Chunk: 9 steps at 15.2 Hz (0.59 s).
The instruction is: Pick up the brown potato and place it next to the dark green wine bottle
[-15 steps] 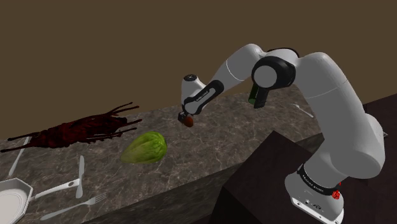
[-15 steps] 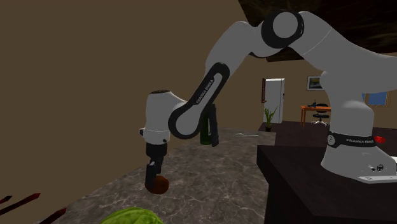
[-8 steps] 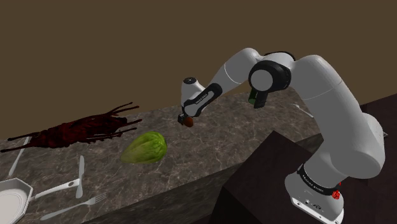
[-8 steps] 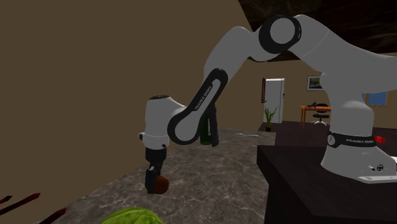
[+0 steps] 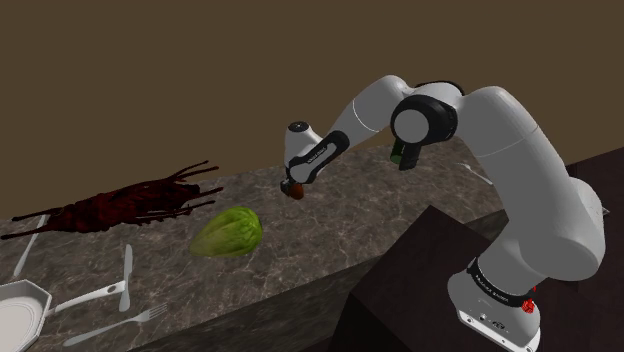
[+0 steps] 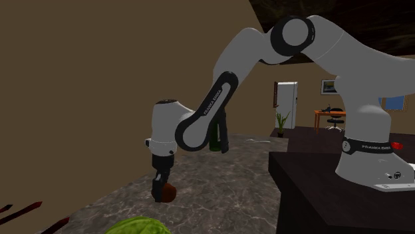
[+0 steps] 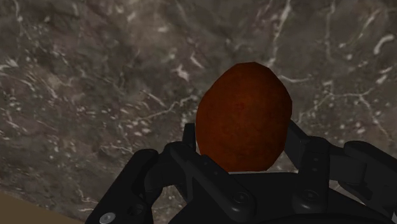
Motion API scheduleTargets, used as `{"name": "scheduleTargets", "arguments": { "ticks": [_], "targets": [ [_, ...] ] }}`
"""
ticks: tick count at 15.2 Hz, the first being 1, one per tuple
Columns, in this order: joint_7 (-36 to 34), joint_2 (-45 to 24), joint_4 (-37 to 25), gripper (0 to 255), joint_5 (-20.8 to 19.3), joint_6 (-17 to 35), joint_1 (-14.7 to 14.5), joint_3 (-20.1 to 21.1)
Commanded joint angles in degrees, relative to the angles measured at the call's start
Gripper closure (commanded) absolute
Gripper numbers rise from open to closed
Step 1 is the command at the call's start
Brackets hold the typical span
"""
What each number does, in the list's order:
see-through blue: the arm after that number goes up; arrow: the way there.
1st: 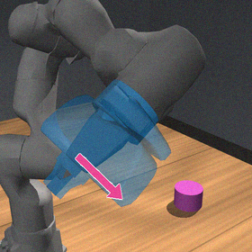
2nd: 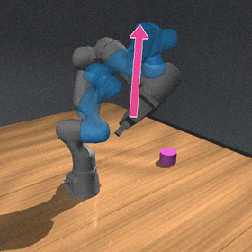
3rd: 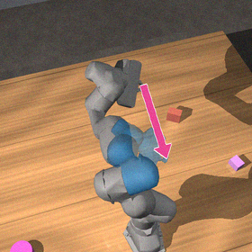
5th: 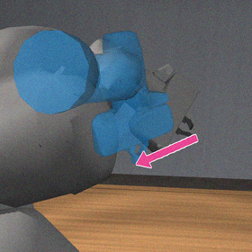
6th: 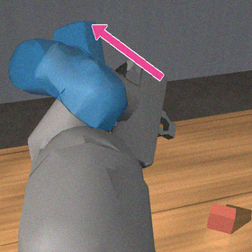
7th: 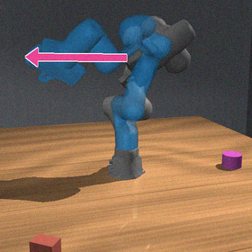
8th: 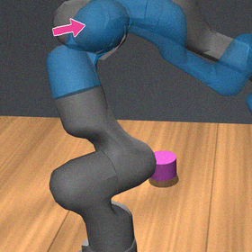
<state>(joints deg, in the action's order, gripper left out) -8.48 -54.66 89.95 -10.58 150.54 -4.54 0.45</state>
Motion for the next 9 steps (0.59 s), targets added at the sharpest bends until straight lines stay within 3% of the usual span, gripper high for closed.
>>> {"name": "scheduleTargets", "arguments": {
  "ticks": [1,9],
  "targets": [
    [0.0,0.0,0.0,255,0.0,0.0,0.0,0.0],
    [0.2,2.7,1.5,255,0.1,-1.3,0.1,0.2]
  ]
}}
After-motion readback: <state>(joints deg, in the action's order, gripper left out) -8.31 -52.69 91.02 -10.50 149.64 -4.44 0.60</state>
